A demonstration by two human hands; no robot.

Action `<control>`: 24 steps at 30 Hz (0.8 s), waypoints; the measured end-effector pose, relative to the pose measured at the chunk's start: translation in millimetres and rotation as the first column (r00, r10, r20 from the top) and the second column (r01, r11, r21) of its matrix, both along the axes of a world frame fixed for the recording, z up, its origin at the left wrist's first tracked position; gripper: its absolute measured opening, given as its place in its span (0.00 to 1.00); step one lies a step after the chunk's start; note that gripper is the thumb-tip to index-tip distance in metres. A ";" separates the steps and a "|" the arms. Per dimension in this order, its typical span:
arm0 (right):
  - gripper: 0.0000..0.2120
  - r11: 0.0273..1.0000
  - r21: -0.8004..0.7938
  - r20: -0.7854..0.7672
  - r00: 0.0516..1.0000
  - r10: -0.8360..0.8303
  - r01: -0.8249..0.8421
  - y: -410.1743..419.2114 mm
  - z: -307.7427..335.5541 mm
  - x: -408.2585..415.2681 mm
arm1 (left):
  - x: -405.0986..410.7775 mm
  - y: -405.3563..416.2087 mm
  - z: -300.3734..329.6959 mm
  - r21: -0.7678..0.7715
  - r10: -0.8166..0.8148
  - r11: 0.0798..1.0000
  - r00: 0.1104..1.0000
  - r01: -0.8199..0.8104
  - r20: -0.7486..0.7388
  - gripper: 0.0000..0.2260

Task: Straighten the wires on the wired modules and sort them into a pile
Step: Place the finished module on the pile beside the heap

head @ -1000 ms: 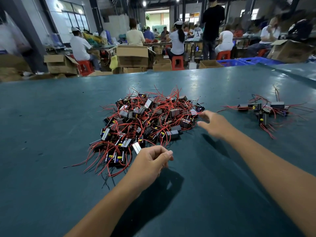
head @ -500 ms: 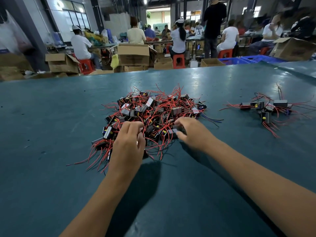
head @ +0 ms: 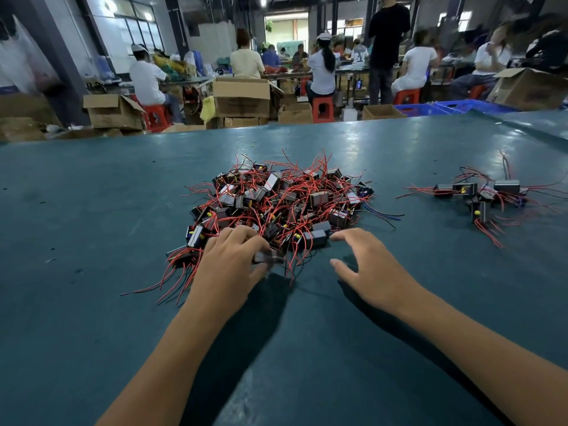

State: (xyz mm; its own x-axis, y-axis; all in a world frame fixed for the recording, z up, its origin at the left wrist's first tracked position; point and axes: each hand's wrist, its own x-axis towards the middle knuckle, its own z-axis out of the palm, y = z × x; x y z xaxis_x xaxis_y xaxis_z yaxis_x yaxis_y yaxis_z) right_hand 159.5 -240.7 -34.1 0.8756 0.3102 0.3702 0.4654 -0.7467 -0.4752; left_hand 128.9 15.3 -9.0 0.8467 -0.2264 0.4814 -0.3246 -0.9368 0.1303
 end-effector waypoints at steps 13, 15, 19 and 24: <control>0.23 0.924 0.277 0.127 0.964 0.235 -0.262 11.8 19.9 -28.7 | -27.2 -33.9 14.6 -0.645 -0.380 0.617 0.888 0.451 0.257 0.09; 0.22 0.895 0.313 0.154 0.947 0.281 -0.317 14.2 26.7 -33.2 | -31.5 -37.6 15.6 -0.824 -0.477 0.419 0.865 0.382 0.158 0.09; 0.12 0.826 0.390 0.131 0.913 0.387 -0.407 15.1 33.1 -37.2 | -32.3 -42.7 10.4 -0.950 -0.554 0.236 0.832 0.203 0.040 0.08; 0.12 0.796 0.467 0.006 0.902 0.432 -0.385 11.7 29.2 -35.2 | -31.5 -45.4 8.2 -0.980 -0.606 0.152 0.795 0.131 0.013 0.08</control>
